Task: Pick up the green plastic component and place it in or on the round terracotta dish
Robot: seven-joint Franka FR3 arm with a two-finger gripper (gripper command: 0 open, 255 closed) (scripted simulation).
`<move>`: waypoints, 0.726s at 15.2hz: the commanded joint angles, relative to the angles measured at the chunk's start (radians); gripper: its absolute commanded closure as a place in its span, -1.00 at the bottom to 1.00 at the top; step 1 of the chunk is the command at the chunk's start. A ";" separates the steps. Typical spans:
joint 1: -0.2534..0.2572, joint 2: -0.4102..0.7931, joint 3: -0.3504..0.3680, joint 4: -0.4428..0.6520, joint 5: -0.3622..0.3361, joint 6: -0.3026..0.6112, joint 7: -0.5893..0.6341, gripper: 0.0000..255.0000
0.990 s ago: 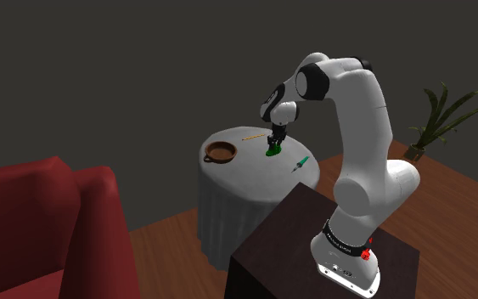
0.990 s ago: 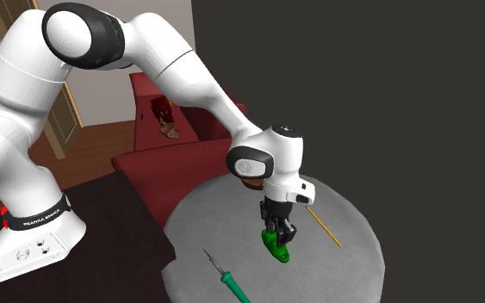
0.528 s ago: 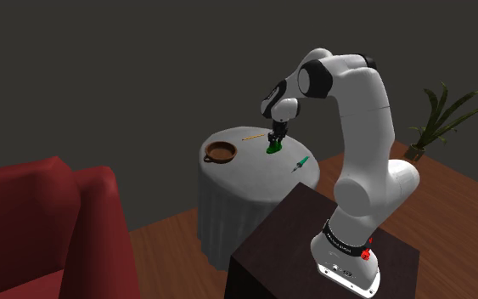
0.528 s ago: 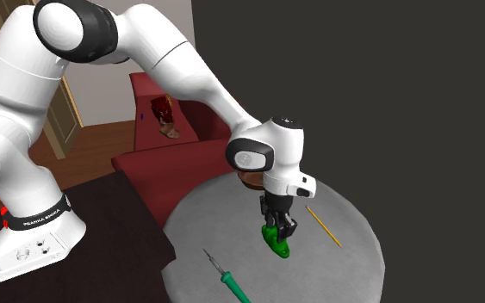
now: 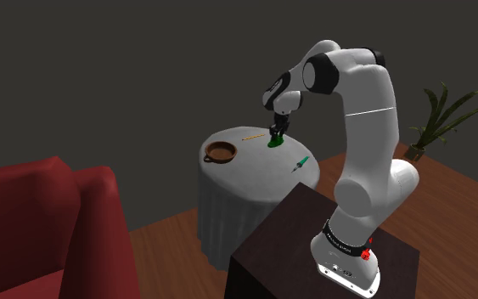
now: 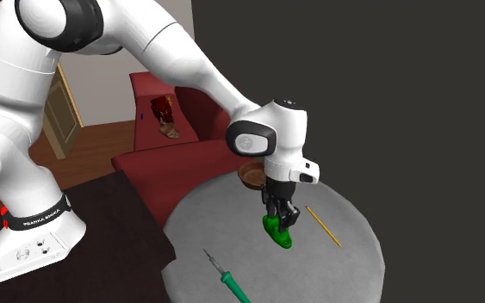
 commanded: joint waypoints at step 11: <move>0.037 -0.100 -0.024 0.006 -0.042 -0.103 0.040 1.00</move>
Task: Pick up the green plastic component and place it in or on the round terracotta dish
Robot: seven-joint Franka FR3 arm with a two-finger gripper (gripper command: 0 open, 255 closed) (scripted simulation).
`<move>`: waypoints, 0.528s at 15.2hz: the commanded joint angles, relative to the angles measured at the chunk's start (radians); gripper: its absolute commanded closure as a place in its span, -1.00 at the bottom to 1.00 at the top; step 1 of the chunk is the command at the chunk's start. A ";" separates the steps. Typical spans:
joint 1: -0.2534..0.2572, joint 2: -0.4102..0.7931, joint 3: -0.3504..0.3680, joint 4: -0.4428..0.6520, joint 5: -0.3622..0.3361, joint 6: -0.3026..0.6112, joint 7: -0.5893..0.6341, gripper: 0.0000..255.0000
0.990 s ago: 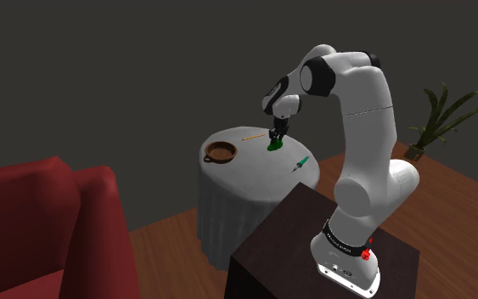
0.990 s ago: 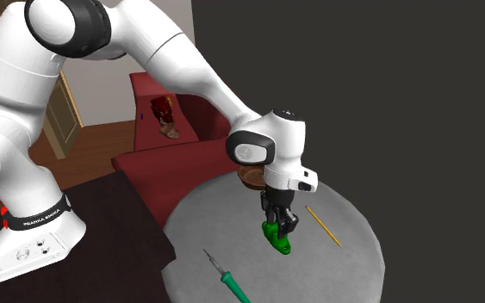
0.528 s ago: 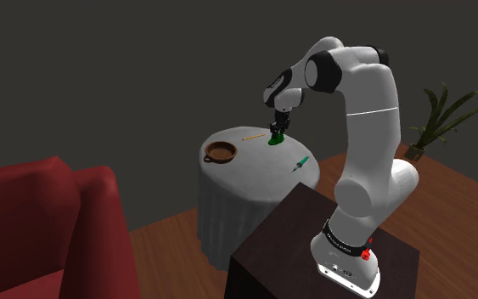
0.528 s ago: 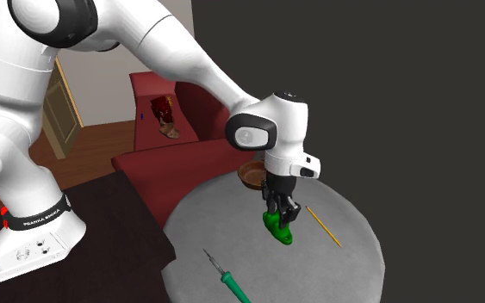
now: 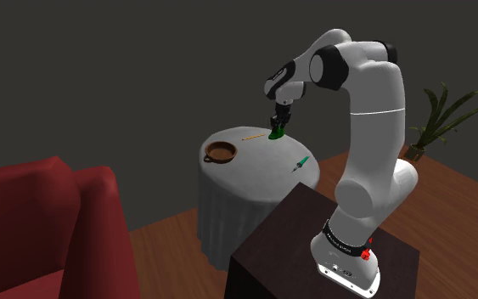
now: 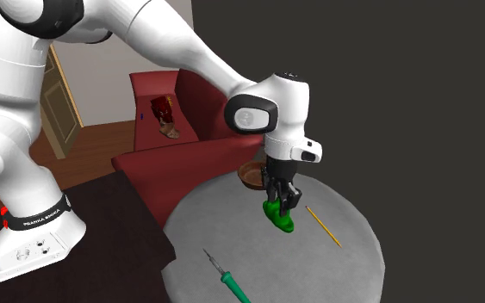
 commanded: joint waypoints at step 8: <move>0.138 -0.008 0.036 0.024 -0.023 -0.035 0.187 1.00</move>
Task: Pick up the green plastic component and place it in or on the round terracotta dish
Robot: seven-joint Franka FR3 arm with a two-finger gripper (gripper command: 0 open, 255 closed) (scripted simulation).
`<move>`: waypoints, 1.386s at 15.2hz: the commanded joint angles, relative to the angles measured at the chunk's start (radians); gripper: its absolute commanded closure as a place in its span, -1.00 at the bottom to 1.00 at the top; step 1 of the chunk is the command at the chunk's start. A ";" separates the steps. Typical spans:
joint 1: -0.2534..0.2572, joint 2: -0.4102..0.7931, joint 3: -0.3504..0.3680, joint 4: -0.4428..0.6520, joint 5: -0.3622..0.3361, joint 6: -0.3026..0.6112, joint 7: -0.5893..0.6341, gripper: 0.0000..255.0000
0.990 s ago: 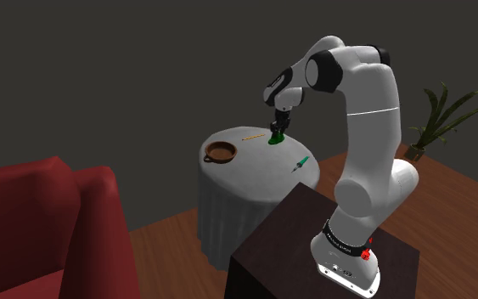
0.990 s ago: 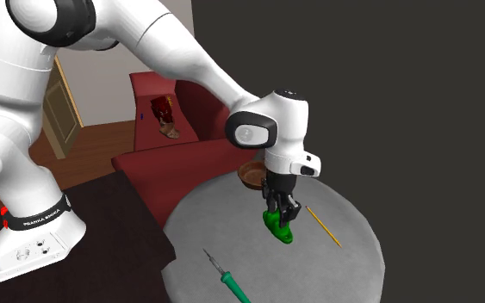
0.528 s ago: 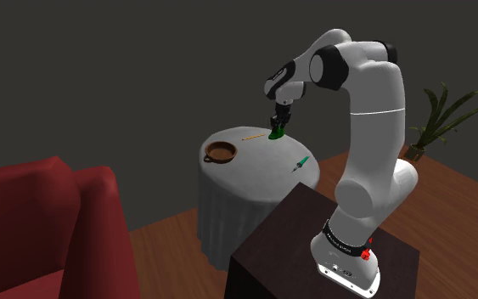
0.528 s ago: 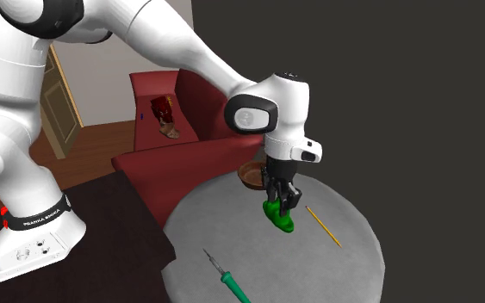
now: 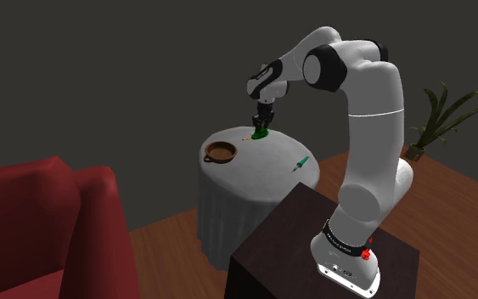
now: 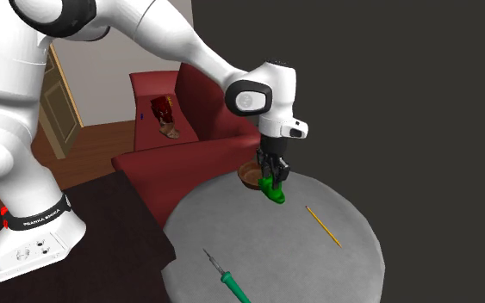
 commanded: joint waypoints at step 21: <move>0.211 0.175 0.088 0.277 -0.001 -0.109 0.324 1.00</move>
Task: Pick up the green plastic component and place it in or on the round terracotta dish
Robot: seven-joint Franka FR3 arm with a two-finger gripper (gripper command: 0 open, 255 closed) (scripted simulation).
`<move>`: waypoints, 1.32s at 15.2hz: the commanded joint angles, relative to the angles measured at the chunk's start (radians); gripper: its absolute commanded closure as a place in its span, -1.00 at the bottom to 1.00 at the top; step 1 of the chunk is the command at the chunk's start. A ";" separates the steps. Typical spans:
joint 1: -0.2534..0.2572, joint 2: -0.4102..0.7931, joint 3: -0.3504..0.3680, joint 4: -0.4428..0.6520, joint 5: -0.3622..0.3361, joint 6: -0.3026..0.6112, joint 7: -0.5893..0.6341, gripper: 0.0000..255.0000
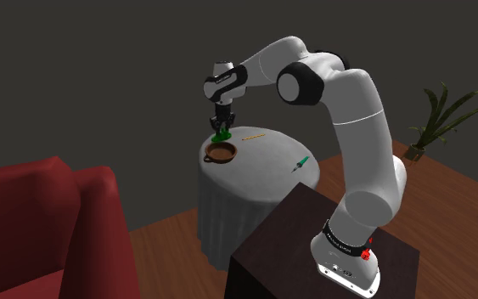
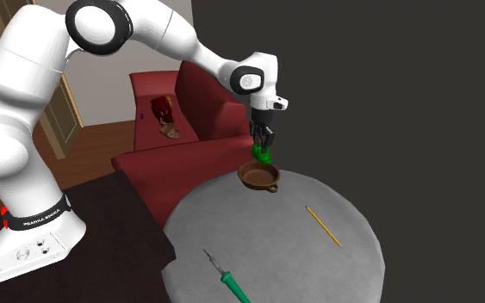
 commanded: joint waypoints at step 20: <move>-0.010 0.105 0.018 -0.015 0.022 0.119 -0.007 1.00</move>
